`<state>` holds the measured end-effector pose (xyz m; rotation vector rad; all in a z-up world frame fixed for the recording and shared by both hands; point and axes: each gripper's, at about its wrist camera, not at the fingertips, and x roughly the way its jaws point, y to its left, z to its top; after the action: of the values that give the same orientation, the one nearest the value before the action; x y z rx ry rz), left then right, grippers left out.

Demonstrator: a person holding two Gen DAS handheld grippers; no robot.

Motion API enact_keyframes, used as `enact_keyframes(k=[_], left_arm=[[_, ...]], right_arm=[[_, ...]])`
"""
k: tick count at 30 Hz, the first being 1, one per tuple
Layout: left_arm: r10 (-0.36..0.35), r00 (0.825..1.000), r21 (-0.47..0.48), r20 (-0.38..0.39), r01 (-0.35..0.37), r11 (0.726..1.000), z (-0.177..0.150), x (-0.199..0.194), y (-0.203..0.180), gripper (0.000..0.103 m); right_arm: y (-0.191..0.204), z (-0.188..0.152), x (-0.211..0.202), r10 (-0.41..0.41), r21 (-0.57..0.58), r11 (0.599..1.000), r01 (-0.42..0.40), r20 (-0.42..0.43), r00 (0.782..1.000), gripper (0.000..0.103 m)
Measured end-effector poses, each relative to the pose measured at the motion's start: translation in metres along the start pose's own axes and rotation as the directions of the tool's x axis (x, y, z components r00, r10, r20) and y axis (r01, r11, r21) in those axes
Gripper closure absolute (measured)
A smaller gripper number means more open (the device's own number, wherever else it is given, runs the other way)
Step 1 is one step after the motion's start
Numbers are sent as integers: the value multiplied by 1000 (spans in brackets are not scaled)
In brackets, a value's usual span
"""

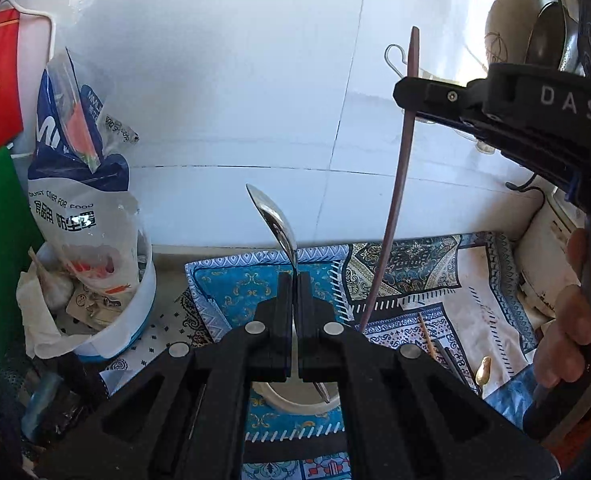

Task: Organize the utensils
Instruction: 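Lower the spoon and pink chopstick into the white cup and open both grippers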

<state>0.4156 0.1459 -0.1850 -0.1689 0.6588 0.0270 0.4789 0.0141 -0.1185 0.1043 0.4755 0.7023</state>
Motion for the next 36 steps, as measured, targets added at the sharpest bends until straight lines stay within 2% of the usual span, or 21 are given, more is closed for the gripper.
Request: enact_keyframes(k=[5, 9, 14, 24, 26, 29, 32, 36], left_arm=[[9, 1000, 4, -1, -9, 1000, -7, 28, 9, 103], [16, 999, -6, -40, -16, 1000, -19, 48, 17, 103], [5, 994, -4, -109, -5, 1000, -37, 61, 24, 103], [-51, 975, -19, -215, 48, 999, -44, 59, 24, 100], [-33, 977, 0, -210, 34, 999, -43, 54, 21, 100], [-34, 978, 7, -205, 36, 999, -41, 43, 17, 99], [-19, 981, 14, -192, 23, 1000, -38, 29, 14, 91], [-1, 984, 18, -177, 4, 1000, -34, 9, 11, 83]], right_arm=[[0, -16, 22, -16, 1, 1000, 16, -15, 1000, 97], [-6, -41, 40, -38, 2, 999, 38, -101, 994, 97], [-11, -63, 49, -67, -12, 998, 66, -213, 975, 97], [-5, -66, 35, -88, -70, 995, 70, -299, 950, 96], [-4, -65, 32, -87, -74, 995, 67, -313, 946, 95], [-5, -65, 23, -90, -76, 995, 69, -320, 943, 86], [-5, -64, 12, -92, -82, 994, 69, -317, 944, 79], [-5, -62, -6, -89, -92, 994, 63, -315, 945, 77]])
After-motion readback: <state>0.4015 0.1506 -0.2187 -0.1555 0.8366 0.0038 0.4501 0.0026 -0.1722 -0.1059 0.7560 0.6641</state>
